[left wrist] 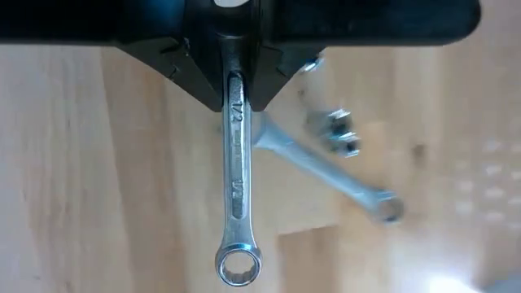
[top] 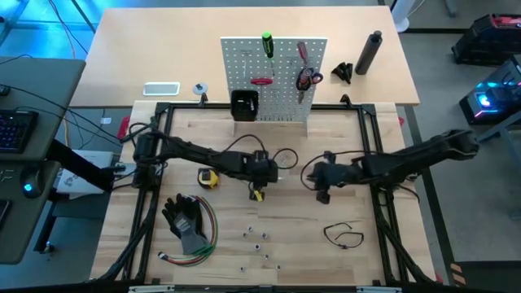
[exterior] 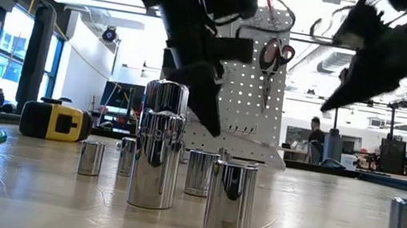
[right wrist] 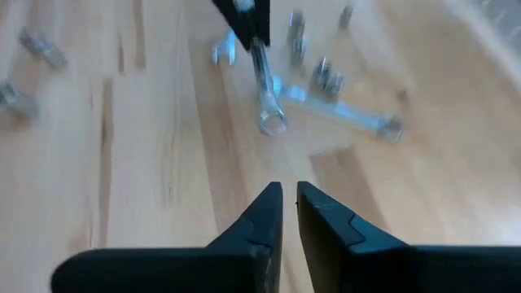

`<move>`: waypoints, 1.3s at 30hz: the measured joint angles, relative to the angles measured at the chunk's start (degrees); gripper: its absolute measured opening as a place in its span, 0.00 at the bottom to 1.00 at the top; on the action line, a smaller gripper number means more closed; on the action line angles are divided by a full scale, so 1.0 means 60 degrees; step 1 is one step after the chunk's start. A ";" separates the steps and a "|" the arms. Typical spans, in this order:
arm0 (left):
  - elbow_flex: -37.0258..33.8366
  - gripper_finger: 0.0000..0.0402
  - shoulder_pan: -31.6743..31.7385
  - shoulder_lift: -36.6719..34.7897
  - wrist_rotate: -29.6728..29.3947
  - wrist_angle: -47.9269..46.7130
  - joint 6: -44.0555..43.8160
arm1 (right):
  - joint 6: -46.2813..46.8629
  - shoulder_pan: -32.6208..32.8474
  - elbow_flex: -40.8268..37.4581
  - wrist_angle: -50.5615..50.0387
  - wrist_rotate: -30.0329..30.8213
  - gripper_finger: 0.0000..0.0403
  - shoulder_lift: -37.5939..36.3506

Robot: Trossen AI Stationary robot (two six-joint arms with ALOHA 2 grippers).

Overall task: Hang tools onto peg board
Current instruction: Hang the right silver wrench on the white peg board

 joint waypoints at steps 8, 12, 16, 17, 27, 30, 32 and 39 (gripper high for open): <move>-0.0763 0.09 0.0045 -0.1105 -0.2381 0.0657 -0.1049 | -0.0216 0.0195 0.0005 -0.0211 0.0662 0.08 -0.1336; -0.1557 0.09 0.0098 -0.1986 -0.3283 0.2033 -0.1481 | -0.0216 0.0333 0.0012 -0.0099 0.0708 0.08 -0.1431; -0.2542 0.09 0.0098 -0.2854 -0.3881 0.3739 -0.1518 | -0.0285 0.0397 0.0012 -0.0004 0.0725 0.08 -0.1431; -0.2755 0.09 0.0098 -0.3112 -0.3988 0.4165 -0.1512 | -0.0285 0.0397 0.0015 0.0023 0.0758 0.08 -0.1431; -0.3484 0.09 0.0091 -0.4853 -0.6092 0.6033 0.0257 | -0.0388 0.0397 0.0026 0.0143 0.1056 0.08 -0.1430; -0.3482 0.09 0.0095 -0.5167 -0.6575 0.6663 0.1268 | -0.0383 0.0397 0.0026 0.0199 0.1056 0.08 -0.1431; -0.3482 0.09 0.0149 -0.5360 -0.6768 0.6949 0.1795 | -0.0373 0.0397 0.0026 0.0201 0.1057 0.08 -0.1431; -0.3478 0.09 0.0380 -0.5779 -0.7738 0.7004 0.2904 | -0.0289 0.0419 0.0026 0.0177 0.1060 0.08 -0.1431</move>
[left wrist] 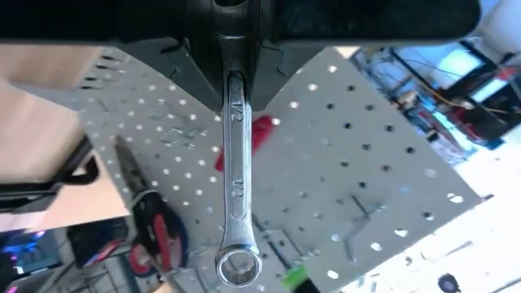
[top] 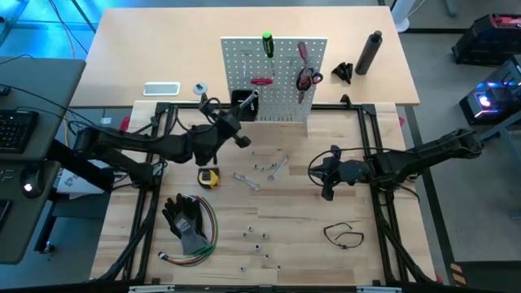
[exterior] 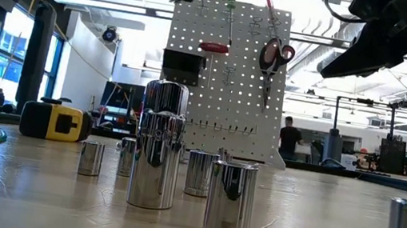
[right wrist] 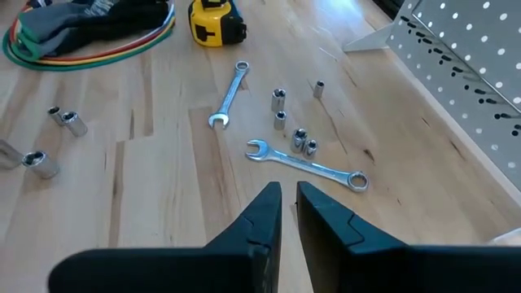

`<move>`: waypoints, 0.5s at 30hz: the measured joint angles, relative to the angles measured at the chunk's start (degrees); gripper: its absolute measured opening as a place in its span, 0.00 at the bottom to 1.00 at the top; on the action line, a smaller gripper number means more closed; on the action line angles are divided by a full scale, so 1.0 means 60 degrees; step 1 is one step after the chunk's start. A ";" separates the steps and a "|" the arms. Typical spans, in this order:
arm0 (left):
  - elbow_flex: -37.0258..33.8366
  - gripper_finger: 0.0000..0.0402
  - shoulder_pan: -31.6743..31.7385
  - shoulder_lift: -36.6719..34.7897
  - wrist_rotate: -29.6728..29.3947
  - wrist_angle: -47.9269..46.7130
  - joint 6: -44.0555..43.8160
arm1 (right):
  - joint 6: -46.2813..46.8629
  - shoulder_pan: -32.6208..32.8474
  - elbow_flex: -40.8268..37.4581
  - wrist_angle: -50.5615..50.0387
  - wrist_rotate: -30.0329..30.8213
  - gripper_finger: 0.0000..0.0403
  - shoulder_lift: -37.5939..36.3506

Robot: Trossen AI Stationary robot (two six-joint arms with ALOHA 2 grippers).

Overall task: Hang tools onto peg board
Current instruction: Hang the right silver wrench on the white peg board

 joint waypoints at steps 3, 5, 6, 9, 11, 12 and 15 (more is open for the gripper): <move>0.0000 0.09 0.0017 -0.0123 -0.0246 0.0126 0.0534 | 0.0004 0.0000 0.0000 -0.0020 -0.0003 0.08 0.0000; 0.0000 0.09 0.0017 -0.0263 -0.0451 0.0210 0.0918 | 0.0004 0.0000 0.0000 -0.0020 0.0000 0.08 0.0000; 0.0000 0.09 0.0017 -0.0356 -0.0508 0.0230 0.1033 | 0.0004 0.0000 0.0000 -0.0048 0.0000 0.08 0.0000; 0.0004 0.09 0.0017 -0.0687 -0.0635 0.0260 0.1258 | 0.0004 0.0000 0.0000 -0.0053 0.0000 0.08 0.0000; 0.0004 0.09 0.0017 -0.0878 -0.0653 0.0226 0.1339 | 0.0004 0.0000 0.0000 -0.0051 0.0000 0.08 0.0000; 0.0004 0.09 0.0017 -0.0960 -0.0577 0.0221 0.1327 | -0.0002 0.0000 0.0000 -0.0049 0.0000 0.08 0.0000; 0.0004 0.09 -0.0009 -0.1065 -0.0207 0.0227 0.1076 | -0.0064 0.0000 0.0000 -0.0049 0.0004 0.08 0.0000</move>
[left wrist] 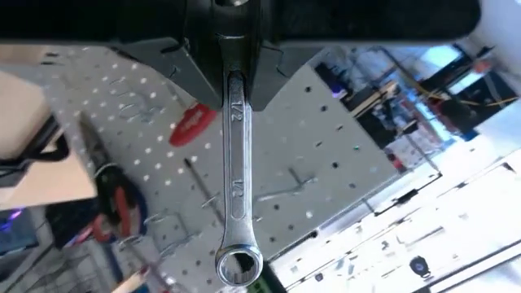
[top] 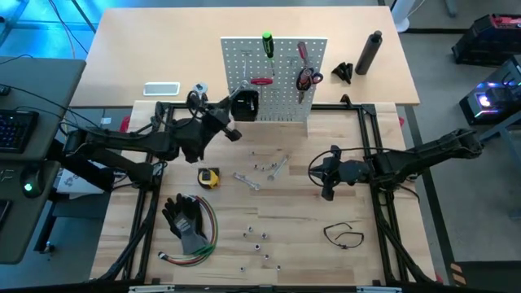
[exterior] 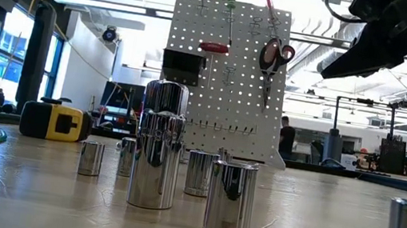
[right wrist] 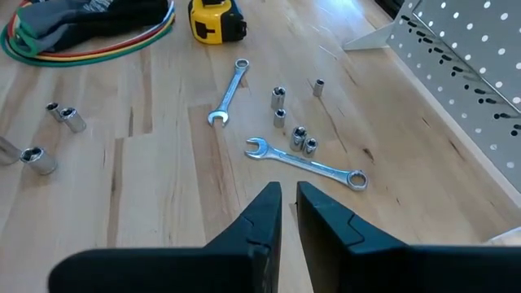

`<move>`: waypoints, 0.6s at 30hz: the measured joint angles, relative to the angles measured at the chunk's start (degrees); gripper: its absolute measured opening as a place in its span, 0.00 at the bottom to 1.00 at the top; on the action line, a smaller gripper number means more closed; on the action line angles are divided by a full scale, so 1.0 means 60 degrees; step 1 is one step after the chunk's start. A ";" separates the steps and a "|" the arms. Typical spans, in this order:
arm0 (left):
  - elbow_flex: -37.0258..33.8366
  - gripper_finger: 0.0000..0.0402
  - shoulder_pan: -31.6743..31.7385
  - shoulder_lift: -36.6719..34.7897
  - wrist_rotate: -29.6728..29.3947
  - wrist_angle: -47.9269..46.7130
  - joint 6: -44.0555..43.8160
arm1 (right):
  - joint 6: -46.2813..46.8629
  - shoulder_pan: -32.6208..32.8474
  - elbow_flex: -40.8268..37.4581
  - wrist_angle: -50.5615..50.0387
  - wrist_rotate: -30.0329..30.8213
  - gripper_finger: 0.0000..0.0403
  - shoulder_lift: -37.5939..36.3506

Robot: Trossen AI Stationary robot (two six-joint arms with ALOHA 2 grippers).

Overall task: Hang tools onto peg board
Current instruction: Hang the right silver wrench on the white peg board

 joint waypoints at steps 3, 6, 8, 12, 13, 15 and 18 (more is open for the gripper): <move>0.0000 0.09 -0.0086 0.0133 0.0111 -0.0054 -0.0137 | -0.0002 0.0000 0.0000 -0.0004 0.0070 0.08 0.0000; 0.0000 0.09 -0.0200 0.0331 0.0122 -0.0062 -0.0164 | -0.0002 0.0000 0.0000 -0.0004 0.0087 0.08 0.0000; 0.0000 0.09 -0.0291 0.0499 0.0123 -0.0020 -0.0183 | 0.0008 0.0000 0.0000 -0.0029 0.0087 0.08 0.0000; 0.0000 0.09 -0.0461 0.0873 0.0184 -0.0037 -0.0420 | 0.0099 0.0004 0.0000 -0.0163 0.0377 0.08 0.0000; 0.0000 0.09 -0.0499 0.0935 0.0219 -0.0038 -0.0480 | 0.0137 0.0004 0.0000 -0.0220 0.0490 0.08 0.0000; 0.0000 0.09 -0.0560 0.1082 0.0309 -0.0024 -0.0659 | 0.0173 0.0004 0.0000 -0.0243 0.0673 0.08 0.0000; 0.0000 0.09 -0.0652 0.1253 0.0403 -0.0032 -0.0904 | 0.0234 0.0004 0.0000 -0.0211 0.0871 0.08 0.0000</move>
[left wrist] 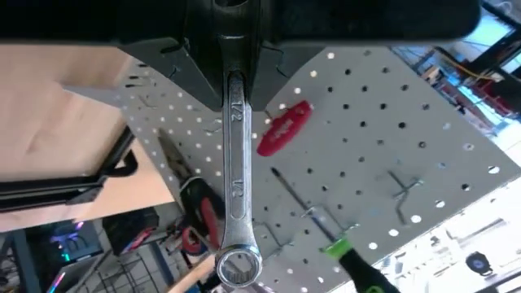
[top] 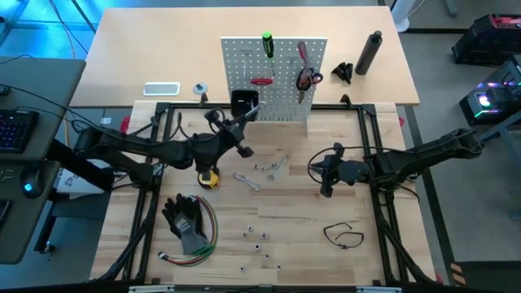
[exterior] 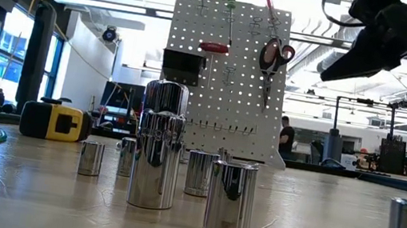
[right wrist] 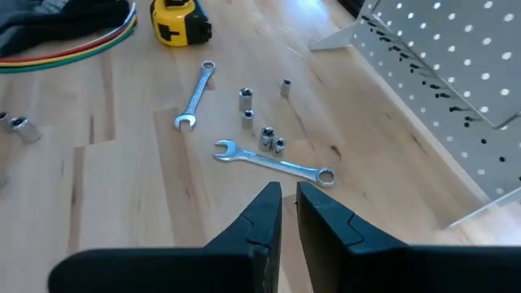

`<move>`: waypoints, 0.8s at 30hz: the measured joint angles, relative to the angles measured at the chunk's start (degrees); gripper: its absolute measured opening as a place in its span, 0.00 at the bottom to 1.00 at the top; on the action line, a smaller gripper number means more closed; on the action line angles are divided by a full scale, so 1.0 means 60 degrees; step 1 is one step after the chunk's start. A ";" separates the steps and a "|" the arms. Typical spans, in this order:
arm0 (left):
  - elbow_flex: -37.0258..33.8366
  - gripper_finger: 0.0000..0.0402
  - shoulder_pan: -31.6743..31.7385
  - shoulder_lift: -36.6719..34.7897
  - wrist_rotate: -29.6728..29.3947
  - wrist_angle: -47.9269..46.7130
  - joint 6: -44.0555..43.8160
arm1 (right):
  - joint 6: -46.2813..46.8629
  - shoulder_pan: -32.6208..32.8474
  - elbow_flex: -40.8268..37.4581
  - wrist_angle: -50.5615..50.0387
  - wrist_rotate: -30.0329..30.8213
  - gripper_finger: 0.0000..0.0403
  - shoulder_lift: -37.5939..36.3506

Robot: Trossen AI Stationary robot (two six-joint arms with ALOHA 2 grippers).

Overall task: Hang tools onto peg board
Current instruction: Hang the right silver wrench on the white peg board

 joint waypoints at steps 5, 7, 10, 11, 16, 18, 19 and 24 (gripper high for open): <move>0.0000 0.09 -0.0096 0.0131 -0.0011 0.0011 -0.0082 | 0.0016 0.0000 0.0000 -0.0005 0.0210 0.08 0.0000; 0.0000 0.09 -0.0116 0.0145 -0.0007 0.0010 -0.0103 | 0.0054 0.0000 0.0000 -0.0018 0.0261 0.08 0.0000; -0.0003 0.09 -0.0153 0.0177 0.0069 0.0024 -0.0240 | 0.0162 0.0000 0.0000 -0.0085 0.0424 0.08 0.0000; 0.0000 0.09 -0.0156 0.0187 0.0121 0.0022 -0.0249 | 0.0168 0.0000 0.0000 -0.0106 0.0469 0.08 0.0000; -0.0004 0.09 -0.0153 0.0199 0.0131 -0.0066 -0.0262 | 0.0168 0.0000 0.0000 -0.0117 0.0777 0.08 0.0000; -0.0004 0.09 -0.0153 0.0199 0.0131 -0.0073 -0.0258 | 0.0168 0.0000 0.0000 -0.0154 0.0842 0.08 0.0000; -0.0004 0.09 -0.0153 0.0199 0.0131 -0.0077 -0.0221 | 0.0169 0.0000 0.0000 -0.0173 0.0871 0.08 0.0000; -0.0005 0.09 -0.0153 0.0199 -0.0252 -0.0053 0.0273 | 0.0169 0.0000 -0.0106 -0.0047 0.1043 0.08 -0.0008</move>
